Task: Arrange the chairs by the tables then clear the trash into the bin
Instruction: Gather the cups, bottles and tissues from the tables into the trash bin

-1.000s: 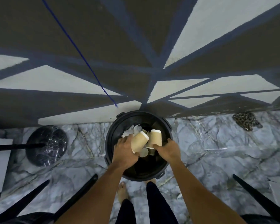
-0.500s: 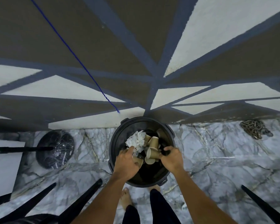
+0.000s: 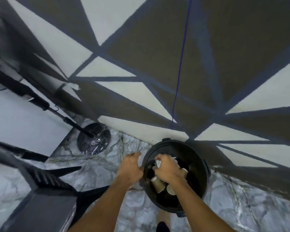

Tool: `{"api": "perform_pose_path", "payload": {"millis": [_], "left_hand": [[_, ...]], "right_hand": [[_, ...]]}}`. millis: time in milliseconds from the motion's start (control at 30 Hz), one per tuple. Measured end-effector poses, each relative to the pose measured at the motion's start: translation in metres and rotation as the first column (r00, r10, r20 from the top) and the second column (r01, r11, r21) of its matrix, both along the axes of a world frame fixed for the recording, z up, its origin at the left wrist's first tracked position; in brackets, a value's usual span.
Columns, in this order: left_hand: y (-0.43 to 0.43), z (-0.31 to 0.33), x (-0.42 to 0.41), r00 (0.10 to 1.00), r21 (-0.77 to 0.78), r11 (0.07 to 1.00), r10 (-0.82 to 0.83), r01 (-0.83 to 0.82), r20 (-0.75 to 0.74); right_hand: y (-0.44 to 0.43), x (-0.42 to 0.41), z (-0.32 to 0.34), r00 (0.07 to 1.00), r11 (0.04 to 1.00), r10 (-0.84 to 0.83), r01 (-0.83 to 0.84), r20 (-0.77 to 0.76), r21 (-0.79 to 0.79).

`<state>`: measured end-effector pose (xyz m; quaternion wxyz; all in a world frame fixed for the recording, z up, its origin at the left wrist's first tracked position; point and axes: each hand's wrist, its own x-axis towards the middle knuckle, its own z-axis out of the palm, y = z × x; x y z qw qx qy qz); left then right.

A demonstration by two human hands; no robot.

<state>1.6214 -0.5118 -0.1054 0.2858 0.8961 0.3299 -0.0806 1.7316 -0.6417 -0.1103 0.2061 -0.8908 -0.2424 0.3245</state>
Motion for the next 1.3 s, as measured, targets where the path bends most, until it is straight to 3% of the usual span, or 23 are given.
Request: {"api": "perform_pose_path", "payload": {"millis": [233, 533, 700, 933, 1067, 1300], "left_hand": [[0.068, 0.042, -0.133, 0.961, 0.073, 0.961, 0.261, -0.268, 0.094], [0.085, 0.074, -0.360, 0.808, 0.096, 0.807, 0.565, -0.583, 0.166], [0.076, 0.084, -0.485, 0.654, 0.110, 0.646, 0.737, -0.756, 0.169], [0.042, 0.088, -0.615, 0.347, 0.068, 0.340, 0.918, -0.938, 0.193], [0.027, 0.079, -0.671, 0.157, 0.023, 0.155, 0.973, -0.988, 0.172], [0.020, 0.078, -0.743, -0.095, 0.037, -0.101, 0.985, -0.994, 0.144]], "right_hand": [[0.094, -0.080, 0.057, 0.883, 0.903, 0.422, -0.429, 0.204, -0.008], [0.182, -0.272, 0.096, 0.620, 0.669, 0.694, -0.743, 0.365, -0.012], [0.214, -0.393, 0.102, 0.455, 0.482, 0.822, -0.876, 0.343, 0.008], [0.246, -0.542, 0.100, 0.155, 0.154, 0.937, -0.988, 0.312, 0.027], [0.262, -0.620, 0.095, 0.004, -0.014, 0.952, -0.998, 0.306, 0.055], [0.287, -0.727, 0.081, -0.253, -0.284, 0.929, -0.955, 0.269, 0.082]]}}
